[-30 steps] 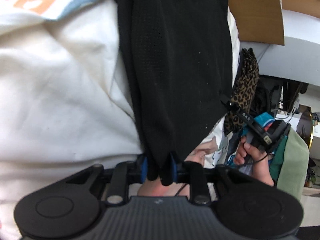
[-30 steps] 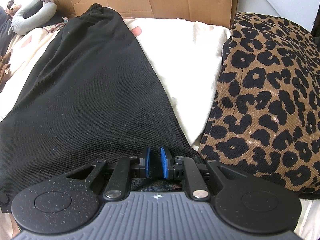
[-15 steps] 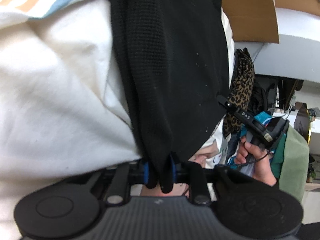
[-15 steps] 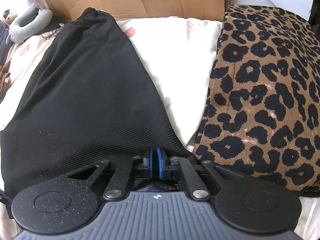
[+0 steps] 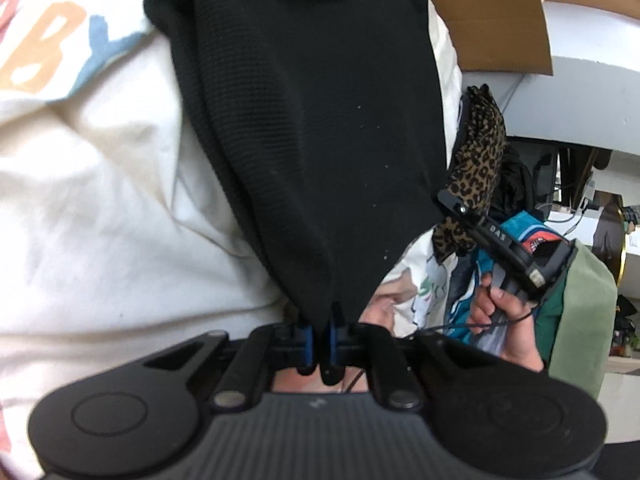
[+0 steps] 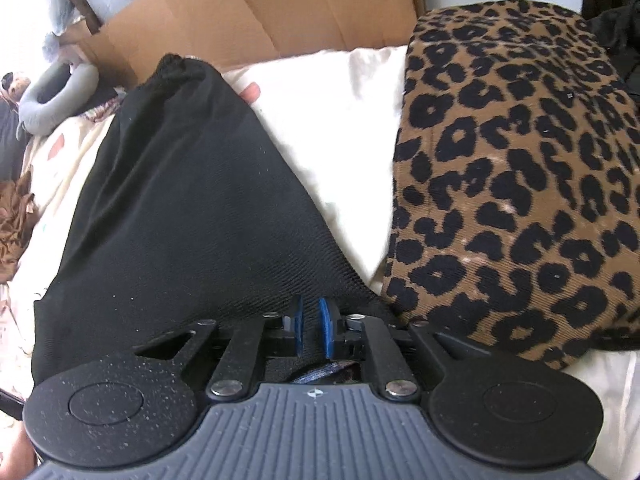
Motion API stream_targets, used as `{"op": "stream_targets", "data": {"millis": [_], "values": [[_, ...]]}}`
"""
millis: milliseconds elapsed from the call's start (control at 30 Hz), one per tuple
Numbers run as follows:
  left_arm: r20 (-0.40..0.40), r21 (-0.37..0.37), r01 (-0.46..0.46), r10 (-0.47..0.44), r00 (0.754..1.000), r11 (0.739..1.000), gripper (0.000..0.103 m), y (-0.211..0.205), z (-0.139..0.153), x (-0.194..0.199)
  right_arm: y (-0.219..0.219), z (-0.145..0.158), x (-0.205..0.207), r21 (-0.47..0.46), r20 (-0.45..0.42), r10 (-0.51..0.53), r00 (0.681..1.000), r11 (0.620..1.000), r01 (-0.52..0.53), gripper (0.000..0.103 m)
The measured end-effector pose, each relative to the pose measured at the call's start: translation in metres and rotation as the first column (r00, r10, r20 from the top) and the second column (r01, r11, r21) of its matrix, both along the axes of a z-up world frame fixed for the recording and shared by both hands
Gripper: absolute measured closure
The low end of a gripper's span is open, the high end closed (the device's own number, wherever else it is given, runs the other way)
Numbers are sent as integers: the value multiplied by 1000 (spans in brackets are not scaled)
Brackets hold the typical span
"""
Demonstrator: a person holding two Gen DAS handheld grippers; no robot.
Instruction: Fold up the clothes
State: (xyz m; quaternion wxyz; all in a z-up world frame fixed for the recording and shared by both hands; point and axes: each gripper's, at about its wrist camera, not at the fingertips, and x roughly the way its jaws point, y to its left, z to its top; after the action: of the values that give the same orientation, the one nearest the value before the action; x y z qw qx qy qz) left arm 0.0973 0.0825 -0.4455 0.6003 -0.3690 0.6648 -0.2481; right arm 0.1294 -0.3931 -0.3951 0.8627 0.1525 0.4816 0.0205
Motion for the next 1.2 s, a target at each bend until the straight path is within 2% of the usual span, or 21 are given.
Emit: {"op": "stream_targets", "data": {"millis": [100,400,667,800,967,1000,1033,1100,1200], "values": [[-6,21,10,-10,1000,1000,96,2,7,1,-1,5,-4,-13,16,4,1000,1000,-4,74],[3,125,46,-47,999,991,96,15,19,6,-1,1,6,-25,7,34,999,999,-34,74],[-7,201,76,-76,997,977,96,23,12,10,14,-17,23,10,-30,114,993,993,-114,72],[-1,225,98,-101,995,969,96,21,10,12,17,-24,28,47,-48,126,991,991,-123,66],[-5,238,106,-108,994,966,96,21,6,13,12,-30,34,102,-64,122,990,988,-115,66],[-5,238,107,-109,994,965,96,20,6,13,10,-31,35,116,-67,119,991,987,-111,68],[-6,238,106,-108,994,965,96,21,7,13,9,-31,36,129,-70,116,991,986,-107,79],[-12,234,97,-97,995,967,96,22,10,13,9,-27,36,156,-77,111,991,983,-98,95],[-17,220,73,-71,997,973,96,26,20,12,9,-22,36,196,-88,104,991,977,-85,98]]}}
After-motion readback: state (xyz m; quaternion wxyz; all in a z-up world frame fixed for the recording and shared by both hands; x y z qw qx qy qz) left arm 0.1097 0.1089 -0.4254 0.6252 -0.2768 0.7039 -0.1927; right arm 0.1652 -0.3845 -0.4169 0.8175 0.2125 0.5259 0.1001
